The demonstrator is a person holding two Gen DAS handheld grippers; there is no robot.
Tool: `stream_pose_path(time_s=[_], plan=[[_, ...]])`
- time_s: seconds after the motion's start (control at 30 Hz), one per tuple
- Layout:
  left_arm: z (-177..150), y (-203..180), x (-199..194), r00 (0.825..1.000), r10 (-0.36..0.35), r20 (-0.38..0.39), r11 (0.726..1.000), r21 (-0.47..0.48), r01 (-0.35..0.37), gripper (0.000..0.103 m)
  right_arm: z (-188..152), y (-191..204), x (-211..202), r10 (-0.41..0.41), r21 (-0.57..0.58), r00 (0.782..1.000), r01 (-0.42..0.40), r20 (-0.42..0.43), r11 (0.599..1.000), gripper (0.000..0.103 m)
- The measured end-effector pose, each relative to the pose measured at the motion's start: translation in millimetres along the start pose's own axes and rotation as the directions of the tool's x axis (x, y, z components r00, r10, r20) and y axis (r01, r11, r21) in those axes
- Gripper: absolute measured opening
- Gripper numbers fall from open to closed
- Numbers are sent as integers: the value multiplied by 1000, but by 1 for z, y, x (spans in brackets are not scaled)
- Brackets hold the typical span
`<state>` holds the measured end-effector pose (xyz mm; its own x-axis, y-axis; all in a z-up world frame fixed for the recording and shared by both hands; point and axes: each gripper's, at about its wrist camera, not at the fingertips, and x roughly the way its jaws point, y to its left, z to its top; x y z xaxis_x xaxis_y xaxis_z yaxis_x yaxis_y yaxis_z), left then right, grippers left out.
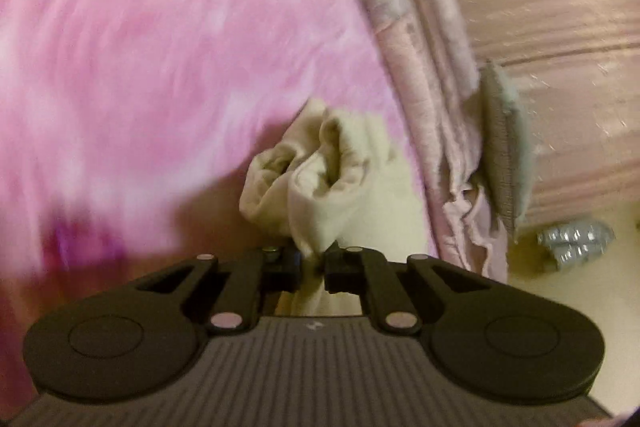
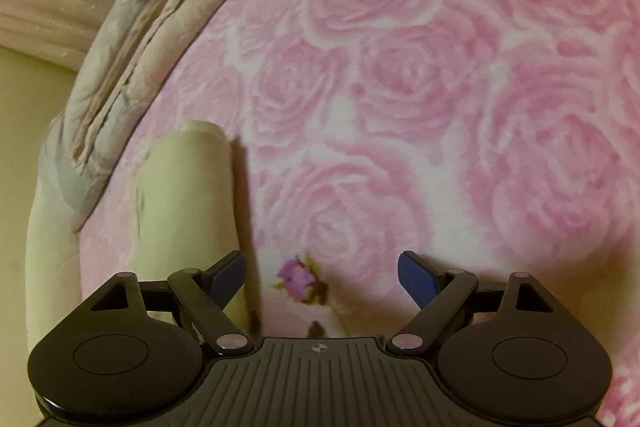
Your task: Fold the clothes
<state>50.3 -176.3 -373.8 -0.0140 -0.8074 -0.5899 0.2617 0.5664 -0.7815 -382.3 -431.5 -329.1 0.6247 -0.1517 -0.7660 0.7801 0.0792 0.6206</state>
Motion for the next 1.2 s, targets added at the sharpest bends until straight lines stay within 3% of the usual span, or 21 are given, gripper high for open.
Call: stream_pose_path(time_s=[0.17,0.23,0.37,0.5,0.57,0.7,0.73,0.77,0.8,0.83,0.9,0.97,1.07,1.1,1.17,1.2], plan=[[90,6,1,997,54,-46,983,175,-45,8,-1,15,20,63,-49,995,-67,-76,997,86],[104,8,14,991,92,-98,976,208,-70,14,-2,28,35,86,-99,992,-95,-97,991,86],[86,24,-4,995,57,-76,981,188,-41,34,-2,63,64,133,-223,984,-156,-115,962,86],[44,59,-39,1000,25,15,999,-35,-25,46,-2,88,84,187,-323,973,-221,-133,920,86],[17,70,-43,1000,20,5,994,-106,-19,49,-1,92,94,205,-334,969,-241,-140,911,86],[-8,79,-27,1000,15,6,990,-142,-14,42,0,92,117,231,-316,961,-269,-155,910,86],[-4,81,-24,1000,-3,10,988,-152,5,21,-2,92,123,231,-311,960,-270,-157,911,86],[0,82,-22,1000,-23,13,987,-161,25,13,-3,91,129,229,-298,959,-270,-164,916,84],[4,83,-20,999,-44,16,984,-170,46,12,-4,91,131,229,-268,958,-269,-170,925,50],[12,79,-21,999,-50,15,991,-127,52,11,-5,90,133,230,-234,957,-268,-176,935,41],[31,69,-29,999,-46,18,999,-22,47,10,-10,92,131,233,-180,955,-266,-183,947,37],[53,66,-36,1000,-30,6,999,21,30,11,-21,97,124,235,-146,953,-265,-192,953,36],[72,54,-26,989,70,-129,987,154,-50,21,-26,100,116,217,-124,962,-239,-166,963,40],[76,48,-27,985,93,-145,977,202,-63,23,-24,100,113,208,-122,967,-226,-147,966,55],[86,37,-33,982,117,-150,958,278,-71,27,-21,100,107,188,-117,976,-200,-109,973,76],[93,34,-39,986,109,-125,956,285,-70,34,-19,100,105,178,-114,980,-188,-90,976,76]])
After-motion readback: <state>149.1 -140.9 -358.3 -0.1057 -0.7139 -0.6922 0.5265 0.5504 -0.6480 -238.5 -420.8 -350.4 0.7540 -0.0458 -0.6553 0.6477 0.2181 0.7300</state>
